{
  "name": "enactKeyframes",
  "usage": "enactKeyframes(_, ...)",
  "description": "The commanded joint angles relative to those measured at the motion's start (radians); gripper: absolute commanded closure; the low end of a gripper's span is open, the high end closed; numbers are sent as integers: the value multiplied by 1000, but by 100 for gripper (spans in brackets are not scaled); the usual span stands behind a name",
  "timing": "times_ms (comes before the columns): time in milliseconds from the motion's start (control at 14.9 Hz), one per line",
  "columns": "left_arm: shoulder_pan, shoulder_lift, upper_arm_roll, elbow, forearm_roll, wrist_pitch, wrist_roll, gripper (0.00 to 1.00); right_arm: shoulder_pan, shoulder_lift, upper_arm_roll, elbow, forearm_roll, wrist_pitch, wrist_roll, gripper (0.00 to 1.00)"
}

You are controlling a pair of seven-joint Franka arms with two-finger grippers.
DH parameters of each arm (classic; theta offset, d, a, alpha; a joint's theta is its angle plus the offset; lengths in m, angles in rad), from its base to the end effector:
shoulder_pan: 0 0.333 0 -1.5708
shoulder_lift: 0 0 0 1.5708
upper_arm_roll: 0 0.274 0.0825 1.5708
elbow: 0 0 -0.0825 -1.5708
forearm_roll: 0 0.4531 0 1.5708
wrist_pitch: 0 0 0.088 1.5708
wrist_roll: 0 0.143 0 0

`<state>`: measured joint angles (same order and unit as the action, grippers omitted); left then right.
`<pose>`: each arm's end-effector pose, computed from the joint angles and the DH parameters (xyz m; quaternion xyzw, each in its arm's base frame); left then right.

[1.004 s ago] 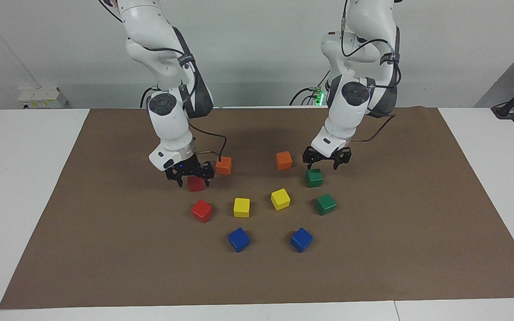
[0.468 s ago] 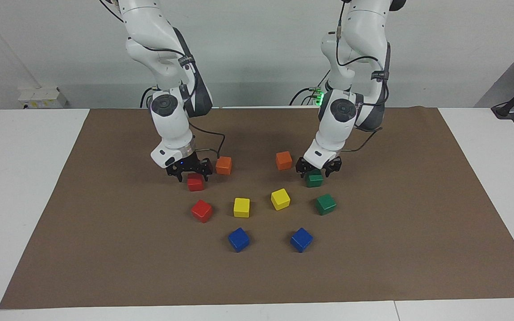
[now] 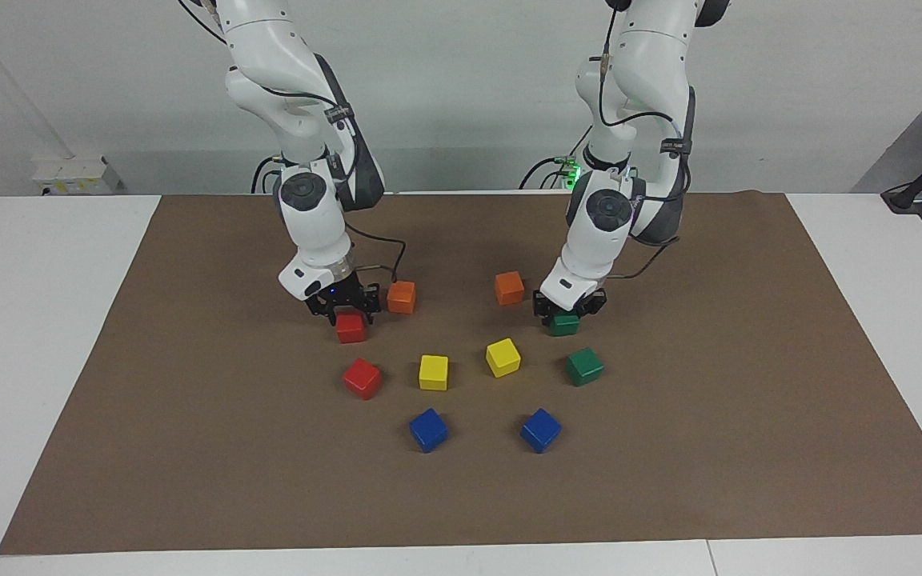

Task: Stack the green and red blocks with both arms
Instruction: 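Close the left gripper on the green block while the right gripper grasps red, then carry the green block outward with the left gripper while the right carries red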

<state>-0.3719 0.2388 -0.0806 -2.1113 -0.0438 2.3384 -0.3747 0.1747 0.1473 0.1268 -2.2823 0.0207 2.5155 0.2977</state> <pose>0.5487 -0.2705 0.1765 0.9994 -0.0225 -0.0152 0.0208 0.5535 0.1748 0.1686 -0.9989 0.0073 -0.0369 0.0278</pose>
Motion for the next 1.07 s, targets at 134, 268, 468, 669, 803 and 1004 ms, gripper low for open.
enactKeyframes(134, -1, -18, 16, 14, -15, -25, 7, 100, -21, -43, -6, 9, 4, -62, -38, 100)
enactKeyframes(268, 54, -53, 18, 39, -15, -71, 11, 100, -76, -48, -7, 94, 4, -185, -106, 100)
enactKeyframes(468, 154, -116, 22, 39, -15, -129, 28, 100, -225, -38, -7, 159, 2, -236, -373, 100)
enactKeyframes(669, 305, -127, 22, 28, -13, -148, 204, 100, -325, -38, -7, 136, 2, -188, -520, 100)
enactKeyframes(803, 419, -128, 22, 16, -13, -151, 317, 100, -385, -31, -7, 132, 2, -185, -558, 100)
enactKeyframes(1004, 546, -125, 24, 10, -13, -148, 505, 100, -425, -29, -7, 107, 2, -146, -617, 100)
